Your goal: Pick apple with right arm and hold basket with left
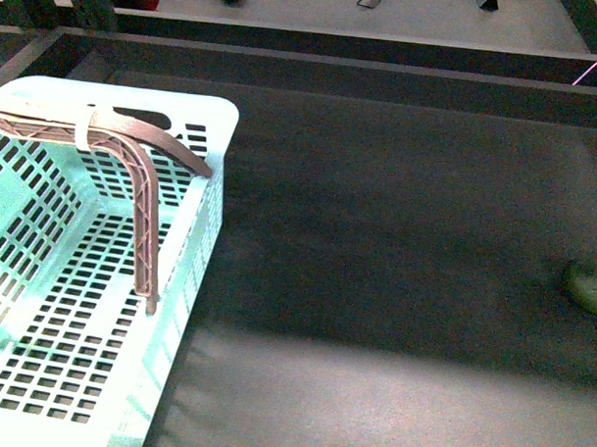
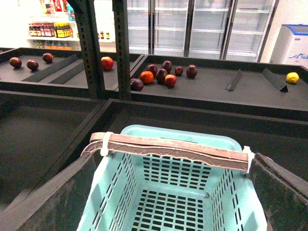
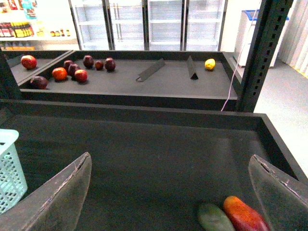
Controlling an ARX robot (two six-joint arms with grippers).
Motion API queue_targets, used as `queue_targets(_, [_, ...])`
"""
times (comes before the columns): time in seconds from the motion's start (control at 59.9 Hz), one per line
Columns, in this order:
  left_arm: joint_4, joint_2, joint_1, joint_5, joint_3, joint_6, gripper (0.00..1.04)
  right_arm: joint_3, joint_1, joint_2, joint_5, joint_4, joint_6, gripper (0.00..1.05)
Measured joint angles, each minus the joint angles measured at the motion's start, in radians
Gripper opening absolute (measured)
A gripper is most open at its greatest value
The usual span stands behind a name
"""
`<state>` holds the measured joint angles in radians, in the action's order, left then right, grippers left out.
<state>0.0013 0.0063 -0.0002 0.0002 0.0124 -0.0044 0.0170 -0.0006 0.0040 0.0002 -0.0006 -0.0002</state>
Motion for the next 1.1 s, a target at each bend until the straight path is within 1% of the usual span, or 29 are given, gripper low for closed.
queue_targets(0.835, [0.000, 0.000, 0.000, 0.000, 0.000, 0.000, 0.98, 0.000, 0.000, 0.000, 0.000, 0.000, 0.000, 0.96])
queue_targets(0.852, [-0.006, 0.003, -0.003, -0.006, 0.002, -0.001, 0.98, 0.000, 0.000, 0.000, 0.000, 0.000, 0.000, 0.96])
queue_targets(0.902, [-0.171, 0.078, -0.038, -0.156, 0.063, -0.032, 0.98, 0.000, 0.000, 0.000, 0.000, 0.000, 0.000, 0.96])
queue_targets(0.918, [-0.226, 0.116, -0.040, -0.187, 0.085, -0.045, 0.98, 0.000, 0.000, 0.000, 0.001, 0.000, 0.000, 0.96])
queue_targets(0.935, [-0.270, 0.145, -0.034, -0.196, 0.101, -0.051, 0.98, 0.000, 0.000, 0.000, 0.001, 0.000, 0.000, 0.96])
queue_targets(1.002, [-0.340, 0.202, -0.002, -0.164, 0.115, -0.089, 0.98, 0.000, 0.000, 0.000, 0.001, 0.000, 0.000, 0.96])
queue_targets(1.102, [-0.309, 0.259, 0.021, -0.076, 0.132, -0.150, 0.98, 0.000, 0.000, 0.000, 0.000, 0.000, 0.000, 0.96])
